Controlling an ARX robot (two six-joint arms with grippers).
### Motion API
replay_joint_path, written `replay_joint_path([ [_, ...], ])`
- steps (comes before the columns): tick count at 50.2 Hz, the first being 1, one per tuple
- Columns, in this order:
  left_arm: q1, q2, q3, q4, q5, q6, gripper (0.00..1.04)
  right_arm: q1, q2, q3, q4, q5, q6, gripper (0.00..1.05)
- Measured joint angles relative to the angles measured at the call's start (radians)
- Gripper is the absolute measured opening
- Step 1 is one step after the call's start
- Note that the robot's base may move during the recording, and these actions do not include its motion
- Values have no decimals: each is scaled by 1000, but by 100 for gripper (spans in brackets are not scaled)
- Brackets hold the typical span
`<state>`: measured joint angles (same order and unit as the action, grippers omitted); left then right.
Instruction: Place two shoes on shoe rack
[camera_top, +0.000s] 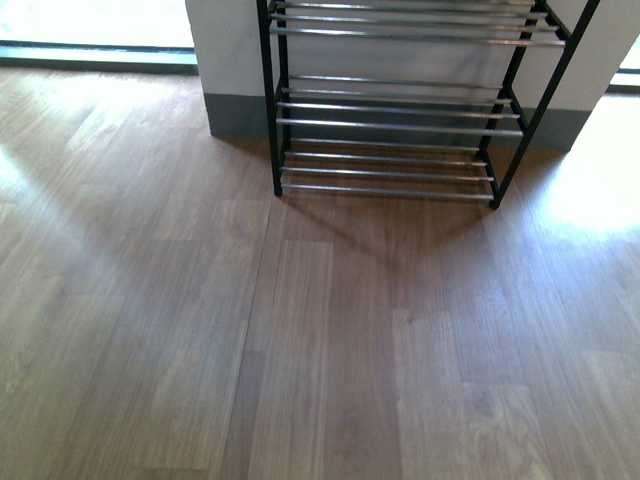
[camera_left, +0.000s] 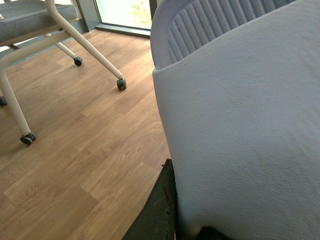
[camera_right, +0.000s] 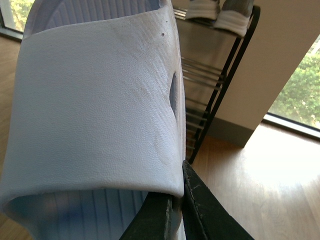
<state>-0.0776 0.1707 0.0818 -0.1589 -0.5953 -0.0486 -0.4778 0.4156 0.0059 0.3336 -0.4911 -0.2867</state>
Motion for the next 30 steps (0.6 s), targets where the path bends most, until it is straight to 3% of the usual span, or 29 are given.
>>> replay_joint_path([
  [30,0,0,-3,0,0,2,2,0,0,0,0,-2,3,2],
])
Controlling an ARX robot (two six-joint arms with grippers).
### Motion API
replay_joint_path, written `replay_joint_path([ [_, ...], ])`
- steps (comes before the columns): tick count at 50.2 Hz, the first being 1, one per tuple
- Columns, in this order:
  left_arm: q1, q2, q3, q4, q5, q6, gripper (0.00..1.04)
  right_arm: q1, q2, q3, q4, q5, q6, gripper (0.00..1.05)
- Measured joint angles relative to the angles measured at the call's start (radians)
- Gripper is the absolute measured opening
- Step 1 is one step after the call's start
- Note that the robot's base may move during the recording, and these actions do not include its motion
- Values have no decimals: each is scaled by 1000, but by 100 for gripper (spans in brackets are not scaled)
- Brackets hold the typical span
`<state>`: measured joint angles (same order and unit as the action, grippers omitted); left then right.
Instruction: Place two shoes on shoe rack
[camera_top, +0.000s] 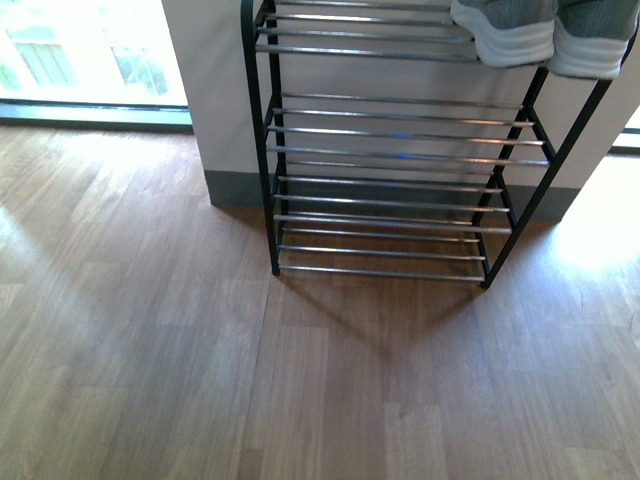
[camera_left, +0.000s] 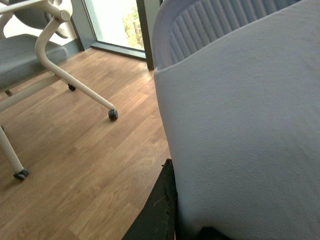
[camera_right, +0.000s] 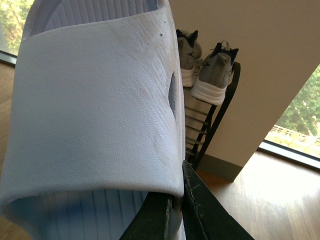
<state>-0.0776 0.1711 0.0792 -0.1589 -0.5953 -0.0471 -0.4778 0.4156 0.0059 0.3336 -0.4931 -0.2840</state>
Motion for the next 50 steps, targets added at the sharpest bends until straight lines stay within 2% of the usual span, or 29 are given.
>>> replay_joint_path([
  [50,0,2,0,2,-1,2,2,0,0,0,1,-2,0,2],
])
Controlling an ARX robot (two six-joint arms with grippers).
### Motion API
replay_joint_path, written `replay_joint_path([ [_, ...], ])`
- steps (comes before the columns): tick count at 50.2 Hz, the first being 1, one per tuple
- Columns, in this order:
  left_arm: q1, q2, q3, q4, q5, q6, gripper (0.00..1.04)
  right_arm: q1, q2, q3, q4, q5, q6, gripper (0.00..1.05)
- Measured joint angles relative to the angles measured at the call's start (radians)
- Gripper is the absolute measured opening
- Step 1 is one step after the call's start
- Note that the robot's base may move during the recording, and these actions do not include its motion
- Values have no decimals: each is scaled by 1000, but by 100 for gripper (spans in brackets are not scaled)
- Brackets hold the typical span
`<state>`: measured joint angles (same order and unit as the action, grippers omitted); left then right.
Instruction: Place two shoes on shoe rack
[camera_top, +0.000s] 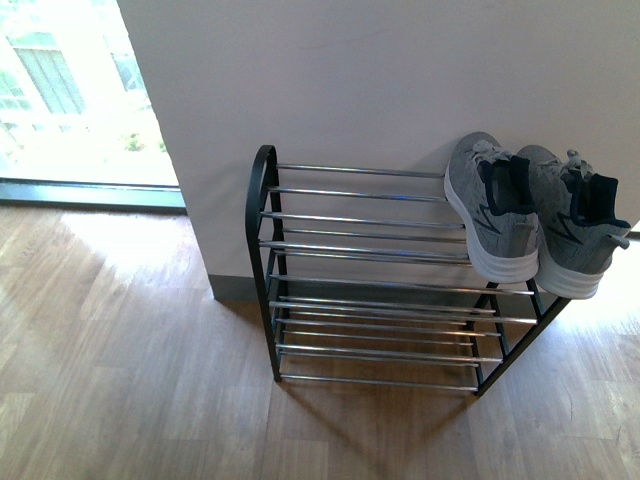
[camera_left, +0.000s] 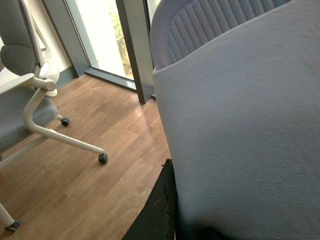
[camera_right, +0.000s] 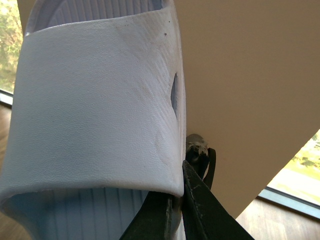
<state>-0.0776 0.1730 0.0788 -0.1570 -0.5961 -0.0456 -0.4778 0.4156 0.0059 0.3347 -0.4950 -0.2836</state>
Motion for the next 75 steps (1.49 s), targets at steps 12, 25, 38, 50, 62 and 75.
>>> replay_joint_path([
  [12,0,0,0,0,5,0,2,0,1,0,0,8,0,2],
  [25,0,0,0,0,-5,0,2,0,0,0,0,-4,0,2],
  [38,0,0,0,0,-2,0,2,1,0,-1,0,0,0,2],
  [50,0,0,0,0,-2,0,2,1,0,-1,0,1,0,2],
  [62,0,0,0,0,-2,0,2,1,0,-1,0,1,0,2],
  [75,0,0,0,0,-5,0,2,1,0,-1,0,-3,0,2],
])
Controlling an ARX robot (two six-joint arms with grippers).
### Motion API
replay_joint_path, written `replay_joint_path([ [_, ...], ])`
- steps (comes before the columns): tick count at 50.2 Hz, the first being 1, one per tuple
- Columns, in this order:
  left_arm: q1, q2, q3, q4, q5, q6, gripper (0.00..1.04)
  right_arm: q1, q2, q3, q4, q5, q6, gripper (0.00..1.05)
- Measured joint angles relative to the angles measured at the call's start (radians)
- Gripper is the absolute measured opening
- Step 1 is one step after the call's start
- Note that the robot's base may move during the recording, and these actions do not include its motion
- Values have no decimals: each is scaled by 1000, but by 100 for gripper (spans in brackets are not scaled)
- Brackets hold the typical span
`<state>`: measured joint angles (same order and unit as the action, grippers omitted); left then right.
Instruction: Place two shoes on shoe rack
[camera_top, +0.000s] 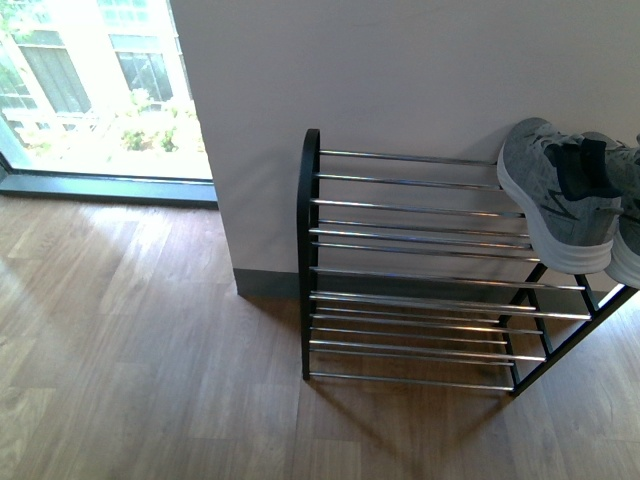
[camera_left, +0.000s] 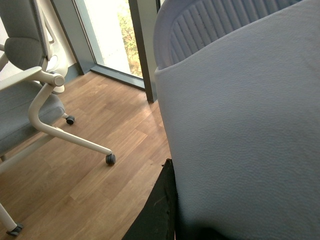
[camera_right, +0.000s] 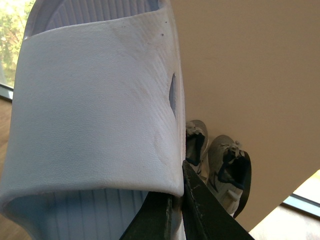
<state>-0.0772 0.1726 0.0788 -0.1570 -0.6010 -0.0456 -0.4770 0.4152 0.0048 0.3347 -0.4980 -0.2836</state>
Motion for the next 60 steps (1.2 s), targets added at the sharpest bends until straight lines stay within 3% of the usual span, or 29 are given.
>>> replay_joint_path([
  [60,0,0,0,0,3,0,2,0,0,0,1,5,0,2],
])
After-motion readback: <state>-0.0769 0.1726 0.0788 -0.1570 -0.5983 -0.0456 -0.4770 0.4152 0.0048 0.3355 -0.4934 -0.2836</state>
